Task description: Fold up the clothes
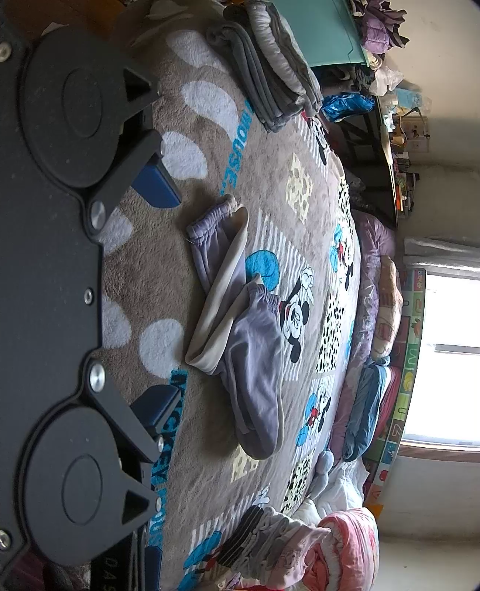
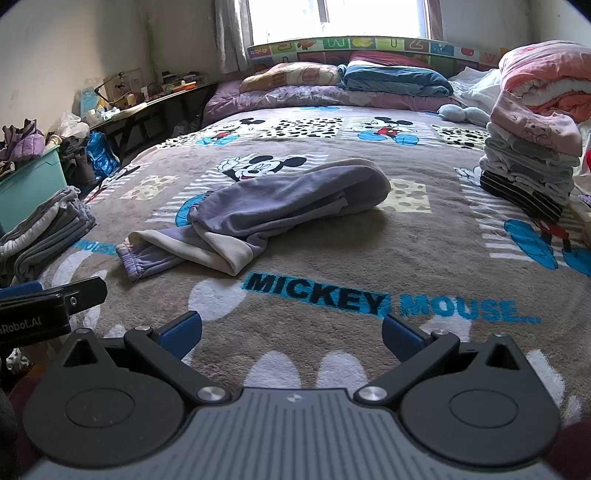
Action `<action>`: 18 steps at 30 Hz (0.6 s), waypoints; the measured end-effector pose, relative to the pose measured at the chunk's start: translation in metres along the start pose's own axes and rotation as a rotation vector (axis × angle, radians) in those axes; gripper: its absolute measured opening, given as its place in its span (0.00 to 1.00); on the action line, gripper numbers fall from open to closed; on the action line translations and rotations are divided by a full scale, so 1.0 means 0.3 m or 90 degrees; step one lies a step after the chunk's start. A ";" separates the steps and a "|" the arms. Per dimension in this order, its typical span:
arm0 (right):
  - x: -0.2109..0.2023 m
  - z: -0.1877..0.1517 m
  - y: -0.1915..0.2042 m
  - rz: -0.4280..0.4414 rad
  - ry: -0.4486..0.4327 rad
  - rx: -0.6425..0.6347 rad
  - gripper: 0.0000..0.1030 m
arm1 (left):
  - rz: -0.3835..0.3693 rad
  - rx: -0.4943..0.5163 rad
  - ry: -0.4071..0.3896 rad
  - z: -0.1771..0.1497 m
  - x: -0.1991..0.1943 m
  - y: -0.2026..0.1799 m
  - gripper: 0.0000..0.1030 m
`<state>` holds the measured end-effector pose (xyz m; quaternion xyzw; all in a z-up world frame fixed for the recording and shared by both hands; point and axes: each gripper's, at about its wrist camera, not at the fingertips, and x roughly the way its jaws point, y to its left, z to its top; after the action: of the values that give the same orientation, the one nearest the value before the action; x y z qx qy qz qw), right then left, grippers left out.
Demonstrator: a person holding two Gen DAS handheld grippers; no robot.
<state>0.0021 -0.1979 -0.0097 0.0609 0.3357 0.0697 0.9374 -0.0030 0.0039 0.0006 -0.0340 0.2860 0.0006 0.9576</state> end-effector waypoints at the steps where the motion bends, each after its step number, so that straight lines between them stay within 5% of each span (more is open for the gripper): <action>1: 0.001 0.000 0.000 0.000 0.000 0.000 1.00 | 0.000 0.000 0.000 0.000 0.000 -0.001 1.00; 18: 0.083 -0.031 -0.086 0.096 -0.039 0.058 1.00 | 0.004 -0.068 0.030 -0.018 0.114 0.095 1.00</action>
<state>0.0176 -0.2183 -0.0363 0.1303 0.3043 0.1227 0.9356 0.0219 0.0313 -0.0246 -0.0844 0.3084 0.0185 0.9473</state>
